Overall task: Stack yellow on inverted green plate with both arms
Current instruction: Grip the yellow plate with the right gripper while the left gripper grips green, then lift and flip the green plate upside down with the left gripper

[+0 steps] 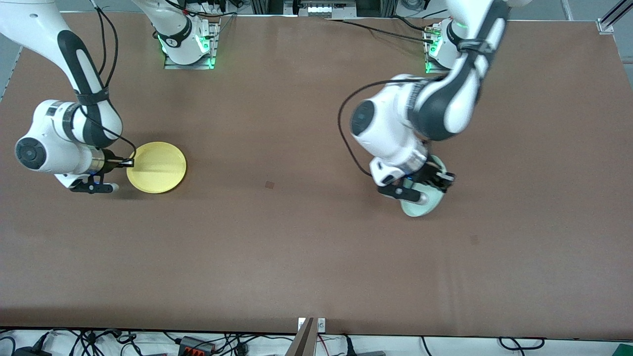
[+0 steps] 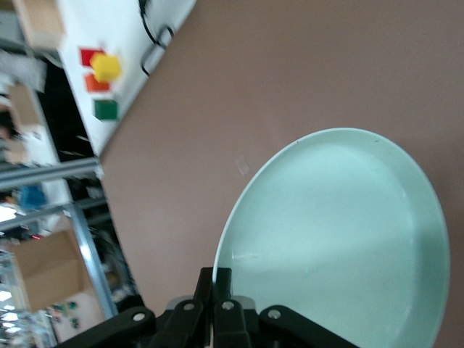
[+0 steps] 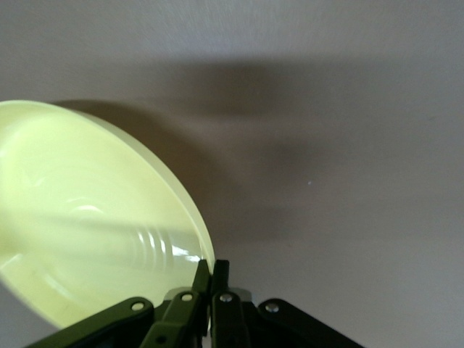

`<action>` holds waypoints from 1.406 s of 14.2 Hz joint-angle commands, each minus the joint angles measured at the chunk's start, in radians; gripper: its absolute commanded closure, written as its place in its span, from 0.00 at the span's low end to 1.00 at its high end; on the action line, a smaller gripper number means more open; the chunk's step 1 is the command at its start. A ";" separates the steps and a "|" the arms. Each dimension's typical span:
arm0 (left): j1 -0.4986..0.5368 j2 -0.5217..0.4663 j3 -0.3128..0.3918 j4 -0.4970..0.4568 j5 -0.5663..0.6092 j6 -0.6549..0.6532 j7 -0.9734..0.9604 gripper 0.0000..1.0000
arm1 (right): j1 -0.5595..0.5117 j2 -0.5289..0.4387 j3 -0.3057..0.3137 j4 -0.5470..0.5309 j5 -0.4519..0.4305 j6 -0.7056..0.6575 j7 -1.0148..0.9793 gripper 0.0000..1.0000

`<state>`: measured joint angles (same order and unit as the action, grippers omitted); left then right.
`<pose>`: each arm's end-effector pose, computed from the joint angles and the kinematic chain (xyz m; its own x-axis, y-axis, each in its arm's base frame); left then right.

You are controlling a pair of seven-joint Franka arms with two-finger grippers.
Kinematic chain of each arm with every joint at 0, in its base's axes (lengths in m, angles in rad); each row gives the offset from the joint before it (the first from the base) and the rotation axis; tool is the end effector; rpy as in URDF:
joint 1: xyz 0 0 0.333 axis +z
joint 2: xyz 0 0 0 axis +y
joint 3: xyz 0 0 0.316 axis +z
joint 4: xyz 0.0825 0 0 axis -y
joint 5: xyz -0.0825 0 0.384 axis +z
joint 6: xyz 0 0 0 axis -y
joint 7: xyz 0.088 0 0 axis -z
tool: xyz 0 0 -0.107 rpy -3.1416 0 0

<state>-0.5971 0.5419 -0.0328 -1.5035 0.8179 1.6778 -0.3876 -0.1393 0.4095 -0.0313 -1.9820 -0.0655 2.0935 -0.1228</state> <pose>0.5854 -0.3348 0.3538 0.8990 -0.4216 -0.1181 -0.3640 -0.5698 -0.7368 0.5676 -0.1007 0.2374 0.9541 -0.0087 -0.2993 -0.0027 -0.9998 0.0206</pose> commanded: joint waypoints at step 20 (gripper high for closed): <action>-0.228 0.274 0.014 0.052 0.188 0.058 -0.657 0.92 | 0.089 0.023 0.004 0.308 0.228 -0.279 -0.150 1.00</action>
<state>-0.8410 0.7662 -0.0096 -1.4782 1.0480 1.5825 -0.9535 -0.0422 0.4166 -0.0253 -1.6997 0.1444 1.8417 -0.2504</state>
